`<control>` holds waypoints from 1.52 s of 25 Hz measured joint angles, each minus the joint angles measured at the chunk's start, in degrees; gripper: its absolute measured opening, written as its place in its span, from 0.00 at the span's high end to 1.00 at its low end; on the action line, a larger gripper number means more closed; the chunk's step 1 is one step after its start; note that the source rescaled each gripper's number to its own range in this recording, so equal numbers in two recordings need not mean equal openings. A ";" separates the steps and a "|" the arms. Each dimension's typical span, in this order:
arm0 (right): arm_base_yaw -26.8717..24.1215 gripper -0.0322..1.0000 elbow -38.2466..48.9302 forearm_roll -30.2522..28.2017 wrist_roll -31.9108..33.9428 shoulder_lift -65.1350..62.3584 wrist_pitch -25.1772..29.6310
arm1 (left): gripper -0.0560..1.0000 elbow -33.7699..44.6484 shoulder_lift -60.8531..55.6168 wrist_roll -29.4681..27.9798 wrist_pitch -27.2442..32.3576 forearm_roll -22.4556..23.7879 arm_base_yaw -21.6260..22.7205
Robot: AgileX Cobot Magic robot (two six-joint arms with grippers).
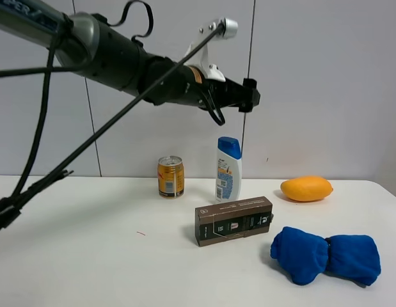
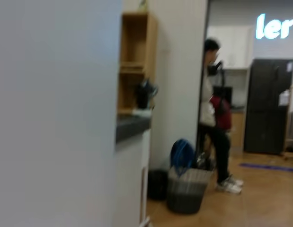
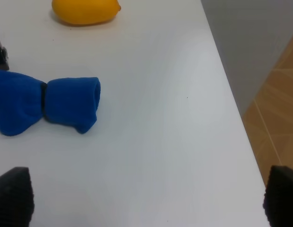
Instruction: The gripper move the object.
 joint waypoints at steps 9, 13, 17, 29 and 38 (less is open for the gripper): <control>0.00 0.00 0.00 0.00 0.00 0.00 0.00 | 0.01 0.18 -10.29 1.44 26.99 2.16 0.00; 0.00 0.00 0.00 0.00 0.00 0.00 0.00 | 0.01 0.18 -14.26 1.88 36.71 3.94 1.65; 0.00 0.00 0.00 0.00 0.00 0.00 0.00 | 0.01 0.29 -17.37 2.35 39.66 4.49 5.09; 0.00 0.00 0.00 0.00 0.00 0.00 0.00 | 0.01 11.89 -27.49 2.19 39.15 4.71 23.44; 0.00 0.00 0.00 0.00 0.00 0.00 0.00 | 0.01 30.76 -42.79 -0.77 33.53 2.99 33.88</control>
